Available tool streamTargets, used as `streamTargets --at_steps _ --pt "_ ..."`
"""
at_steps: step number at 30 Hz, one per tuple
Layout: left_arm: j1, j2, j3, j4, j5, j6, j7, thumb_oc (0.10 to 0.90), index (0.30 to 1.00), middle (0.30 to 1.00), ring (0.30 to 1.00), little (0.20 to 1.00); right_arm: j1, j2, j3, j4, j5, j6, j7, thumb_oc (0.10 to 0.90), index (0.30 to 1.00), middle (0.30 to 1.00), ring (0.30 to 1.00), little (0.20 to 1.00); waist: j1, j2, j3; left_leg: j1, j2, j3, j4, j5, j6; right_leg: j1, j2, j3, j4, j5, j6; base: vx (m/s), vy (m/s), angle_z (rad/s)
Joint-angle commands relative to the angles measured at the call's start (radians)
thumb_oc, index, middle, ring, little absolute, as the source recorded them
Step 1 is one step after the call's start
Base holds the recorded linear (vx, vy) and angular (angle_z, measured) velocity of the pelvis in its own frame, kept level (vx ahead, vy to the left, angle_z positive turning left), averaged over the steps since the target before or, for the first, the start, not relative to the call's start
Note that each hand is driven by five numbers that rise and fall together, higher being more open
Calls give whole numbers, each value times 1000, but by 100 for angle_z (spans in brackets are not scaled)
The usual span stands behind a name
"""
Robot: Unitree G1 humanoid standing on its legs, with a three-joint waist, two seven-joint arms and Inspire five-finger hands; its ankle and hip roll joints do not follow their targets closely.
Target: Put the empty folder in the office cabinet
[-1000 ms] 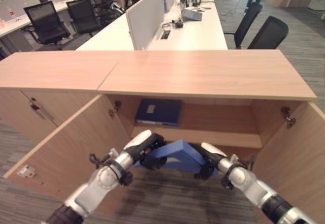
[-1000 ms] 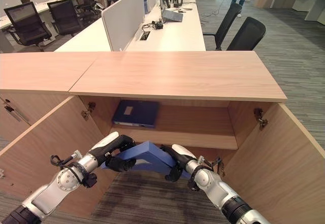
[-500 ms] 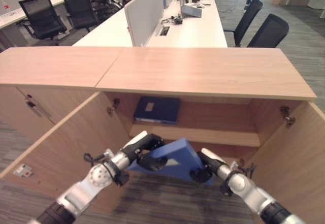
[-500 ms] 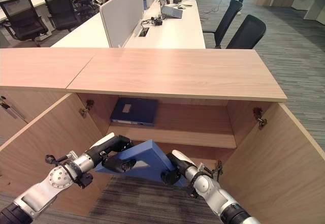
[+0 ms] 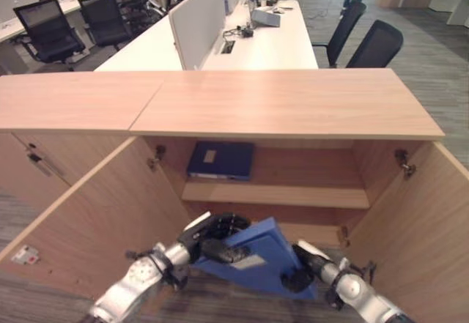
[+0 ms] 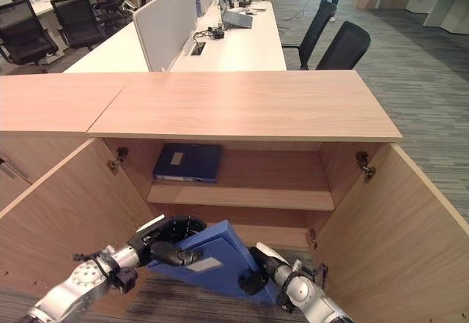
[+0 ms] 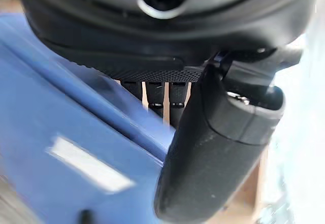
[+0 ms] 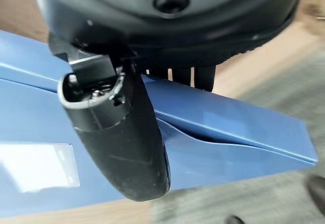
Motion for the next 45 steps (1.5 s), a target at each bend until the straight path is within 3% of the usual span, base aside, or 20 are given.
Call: streamTargets --at_steps 1,3,6,10,12,13,15,19,23,25,26,27,30,33,38,42,45 --pt "-15 -144 183 189 -13 -32 190 800 900 900 900 900 -24 -10 -159 -25 21 -20 -82 400 300 300 300 300 4 -29 -36 14 -30 -81 2 -133 -12 22 -45 -94 7 -51 71 0 0 0" --pt "18 -200 242 270 71 -16 236 800 900 900 900 900 -7 -6 -222 -28 49 3 -107 400 300 300 300 300 6 -30 -33 2 -35 -85 2 -129 -7 13 -50 -99 7 -46 71 -20 55 4" --pt "19 -205 257 380 171 9 245 800 900 900 900 900 -4 14 -271 -16 132 23 -119 400 300 300 300 300 9 -27 -30 -4 -44 -86 2 -128 -2 7 -59 -105 7 -40 76 0 76 2" --pt "6 -249 261 533 119 41 221 800 900 900 900 900 -21 62 -305 3 289 38 -115 400 300 300 300 300 14 -21 -28 -16 -57 -85 2 -125 7 -5 -72 -104 7 -24 83 -3 86 3" --pt "-33 -293 286 750 93 50 213 800 900 900 900 900 -38 107 -324 16 431 34 -106 400 300 300 300 300 16 -23 -27 -25 -67 -81 2 -124 12 -16 -80 -100 7 -14 88 -4 102 1" --pt "-34 -293 286 751 93 49 213 800 900 900 900 900 -38 107 -324 16 431 34 -106 400 300 300 300 300 16 -23 -27 -24 -67 -81 2 -124 12 -16 -80 -100 7 -14 88 -5 103 0" --pt "-60 -313 308 903 114 57 214 800 900 900 900 900 -49 134 -327 17 533 26 -89 400 300 300 300 300 16 -22 -25 -28 -76 -78 2 -124 19 -26 -88 -93 16 -11 94 0 107 -5" --pt "-87 -310 349 1135 249 61 218 800 900 900 900 900 -71 145 -326 -10 687 9 -41 400 300 300 300 300 14 -12 -14 -23 -86 -77 2 -127 36 -106 -109 -63 173 -28 93 -5 124 -2" --pt "-69 -277 362 1266 448 91 258 800 900 900 900 900 -78 159 -333 -75 865 9 24 400 300 300 300 300 7 1 15 4 -103 -69 2 -131 61 -213 -142 -51 404 23 90 4 128 -21" --pt "-50 -268 365 1307 509 106 258 800 900 900 900 900 -80 180 -335 -93 954 4 44 400 300 300 300 300 15 5 26 19 -100 -53 2 -142 59 -249 -166 -111 454 20 77 119 48 -47" --pt "-34 -263 375 1321 535 112 261 800 900 900 900 900 -78 193 -341 -121 1027 13 59 400 300 300 300 300 19 7 27 32 -90 -42 2 -159 47 -253 -163 -164 398 6 80 167 -18 -62" --pt "-33 -263 375 1321 536 112 261 800 900 900 900 900 -77 192 -341 -122 1028 13 58 400 300 300 300 300 17 10 30 37 -86 -45 2 -162 45 -244 -159 -169 395 3 79 167 -78 -57" --pt "-20 -258 385 1324 550 114 255 800 900 900 900 900 -94 207 -353 -136 1137 12 62 400 300 300 300 300 14 10 46 39 -69 -34 2 -162 25 -274 -105 -221 214 38 91 122 -115 -10" --pt "-27 -251 380 1315 566 102 254 800 900 900 900 900 -115 215 -367 -154 1224 0 57 400 300 300 300 300 8 -11 53 35 -62 -30 2 -175 1 -294 -77 -251 51 100 108 243 -173 0" --pt "-32 -248 380 1313 562 95 267 800 900 900 900 900 -126 197 -376 -162 1235 -12 58 400 300 300 300 300 10 -18 42 12 -44 -37 2 -176 -13 -309 -65 -261 67 107 94 204 -163 22" --pt "-93 -252 311 1272 569 91 298 800 900 900 900 900 -175 140 -390 -189 1235 -48 8 400 300 300 300 300 6 -3 65 -80 25 -66 2 -149 -52 -420 -47 -265 170 20 55 150 -219 23" --pt "-112 -256 289 1266 569 85 308 800 900 900 900 900 -205 119 -392 -196 1237 -59 -8 400 300 300 300 300 8 2 82 -104 36 -78 2 -138 -58 -462 -53 -270 220 -6 47 80 -148 20"
